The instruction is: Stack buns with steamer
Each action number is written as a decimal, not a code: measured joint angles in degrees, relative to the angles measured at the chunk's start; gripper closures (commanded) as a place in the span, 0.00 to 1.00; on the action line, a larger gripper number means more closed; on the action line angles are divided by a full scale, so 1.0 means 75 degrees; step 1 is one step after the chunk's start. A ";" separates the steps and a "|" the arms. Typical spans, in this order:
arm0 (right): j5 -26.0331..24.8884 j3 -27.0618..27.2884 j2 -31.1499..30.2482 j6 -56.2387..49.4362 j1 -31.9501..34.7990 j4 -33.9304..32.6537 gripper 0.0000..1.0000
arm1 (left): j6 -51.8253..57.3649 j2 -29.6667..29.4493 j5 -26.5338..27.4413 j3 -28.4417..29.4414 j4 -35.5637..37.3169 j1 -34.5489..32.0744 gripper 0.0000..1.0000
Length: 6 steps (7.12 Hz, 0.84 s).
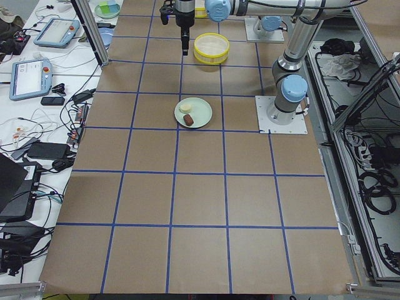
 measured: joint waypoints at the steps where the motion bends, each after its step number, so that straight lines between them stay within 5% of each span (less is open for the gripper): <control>1: -0.0012 0.0004 0.0002 -0.0015 0.0000 0.0005 0.00 | 0.0013 -0.0010 0.0103 -0.0076 -0.0001 0.0127 0.00; 4: -0.0101 0.0021 0.0009 -0.0197 -0.0084 0.0047 0.00 | -0.0058 -0.0295 0.0183 -0.0233 0.0016 0.0491 0.00; 6: -0.0113 0.0031 -0.0023 -0.0273 -0.0104 0.0072 0.00 | -0.0031 -0.0709 0.0150 -0.0990 0.0992 0.0523 0.00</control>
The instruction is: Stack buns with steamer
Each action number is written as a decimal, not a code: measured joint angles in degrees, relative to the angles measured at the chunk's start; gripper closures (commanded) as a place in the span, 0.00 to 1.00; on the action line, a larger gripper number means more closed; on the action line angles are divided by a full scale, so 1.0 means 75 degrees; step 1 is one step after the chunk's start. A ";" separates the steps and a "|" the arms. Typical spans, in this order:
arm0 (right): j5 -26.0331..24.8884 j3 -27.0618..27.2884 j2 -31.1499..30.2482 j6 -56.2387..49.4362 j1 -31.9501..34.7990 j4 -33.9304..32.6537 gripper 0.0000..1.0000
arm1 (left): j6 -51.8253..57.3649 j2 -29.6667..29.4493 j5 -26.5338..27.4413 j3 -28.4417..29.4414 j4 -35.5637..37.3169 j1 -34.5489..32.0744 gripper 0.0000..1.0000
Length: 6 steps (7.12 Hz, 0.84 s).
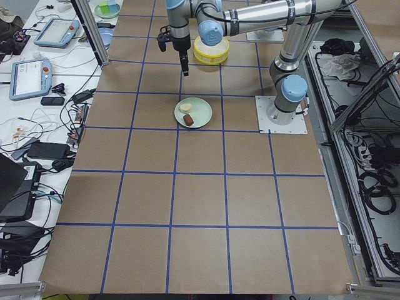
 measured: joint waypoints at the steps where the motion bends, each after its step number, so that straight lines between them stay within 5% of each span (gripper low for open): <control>1: -0.0001 0.0002 -0.0003 -0.0007 -0.0002 0.0004 0.00 | 0.0017 -0.0332 -0.0015 -0.0401 0.0709 0.0003 0.00; 2: -0.0001 0.0004 -0.0003 -0.0013 -0.0006 0.0006 0.00 | 0.0059 -0.0697 -0.0026 -0.0605 0.1121 0.0005 0.00; 3: -0.0037 0.0013 0.0010 -0.0050 -0.0017 0.0001 0.00 | 0.0145 -0.1054 -0.0025 -0.0678 0.1297 0.0009 0.24; 6: -0.0419 0.0092 0.0028 -0.1673 -0.1074 0.0379 0.00 | 0.0378 -0.1837 -0.0032 -0.0720 0.1483 0.0111 0.23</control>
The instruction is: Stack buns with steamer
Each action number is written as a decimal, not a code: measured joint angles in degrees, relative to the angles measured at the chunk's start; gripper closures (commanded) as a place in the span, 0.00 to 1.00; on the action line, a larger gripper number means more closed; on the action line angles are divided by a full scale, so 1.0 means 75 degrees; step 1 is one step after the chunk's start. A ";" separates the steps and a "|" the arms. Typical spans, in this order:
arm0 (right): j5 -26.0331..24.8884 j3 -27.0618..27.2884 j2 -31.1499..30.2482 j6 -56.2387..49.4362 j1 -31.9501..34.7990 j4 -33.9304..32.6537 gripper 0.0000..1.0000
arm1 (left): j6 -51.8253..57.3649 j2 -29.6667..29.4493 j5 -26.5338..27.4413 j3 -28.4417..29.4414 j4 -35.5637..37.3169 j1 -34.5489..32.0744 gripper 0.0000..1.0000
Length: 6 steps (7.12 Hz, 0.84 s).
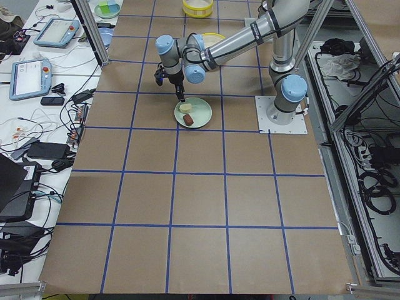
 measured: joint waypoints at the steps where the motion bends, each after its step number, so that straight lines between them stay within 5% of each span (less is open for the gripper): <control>1: -0.0039 0.0019 0.0022 -0.1014 -0.0782 0.0181 0.00 | 0.0043 -0.0148 0.0024 -0.0014 -0.0008 0.0035 0.21; 4: -0.0380 0.0326 0.0762 -0.3202 -0.3090 0.0085 0.06 | 0.0083 -0.0417 0.0087 -0.0041 -0.0033 0.0169 0.21; 5: -0.0490 0.0483 0.1236 -0.3708 -0.3640 -0.0259 0.16 | 0.0085 -0.0493 0.0080 -0.0044 -0.0032 0.0182 0.27; 6: -0.0606 0.0687 0.1725 -0.4040 -0.4045 -0.0785 0.25 | 0.0086 -0.0566 0.0071 -0.0047 -0.0016 0.0185 0.57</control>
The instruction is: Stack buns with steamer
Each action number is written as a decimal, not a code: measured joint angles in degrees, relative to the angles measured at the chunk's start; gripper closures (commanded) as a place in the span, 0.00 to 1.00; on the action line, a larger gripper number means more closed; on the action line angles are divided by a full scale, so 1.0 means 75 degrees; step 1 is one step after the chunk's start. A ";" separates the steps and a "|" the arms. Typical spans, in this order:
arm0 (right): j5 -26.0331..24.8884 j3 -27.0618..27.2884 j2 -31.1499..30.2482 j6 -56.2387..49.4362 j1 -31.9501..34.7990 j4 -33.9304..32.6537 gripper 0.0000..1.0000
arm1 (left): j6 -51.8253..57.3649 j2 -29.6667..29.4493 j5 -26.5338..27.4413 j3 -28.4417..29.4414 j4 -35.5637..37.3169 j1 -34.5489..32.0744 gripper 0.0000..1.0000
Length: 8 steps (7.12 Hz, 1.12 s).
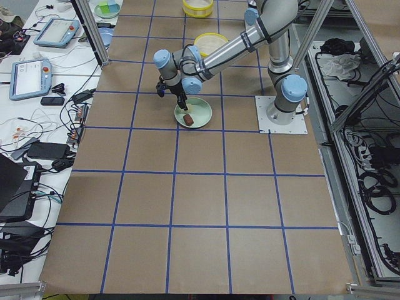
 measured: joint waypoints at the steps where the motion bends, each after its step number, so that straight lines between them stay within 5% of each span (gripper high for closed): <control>1: -0.0173 0.0194 0.0525 -0.0137 -0.0220 -0.0688 0.31 | 0.0003 -0.0069 0.0000 0.0008 0.0020 0.0001 0.98; 4: -0.0277 0.0393 0.1538 -0.0164 -0.0347 -0.1682 0.52 | 0.0047 -0.0119 0.0030 0.0057 -0.0010 0.0015 1.00; 6: -0.0221 0.0418 0.1742 -0.0139 -0.0345 -0.1915 0.96 | -0.0121 0.0082 0.0008 0.0218 -0.0064 -0.0027 1.00; 8: -0.0213 0.0427 0.1837 -0.0130 -0.0344 -0.1983 1.00 | -0.0653 0.0485 -0.0062 0.0895 -0.0526 -0.0429 1.00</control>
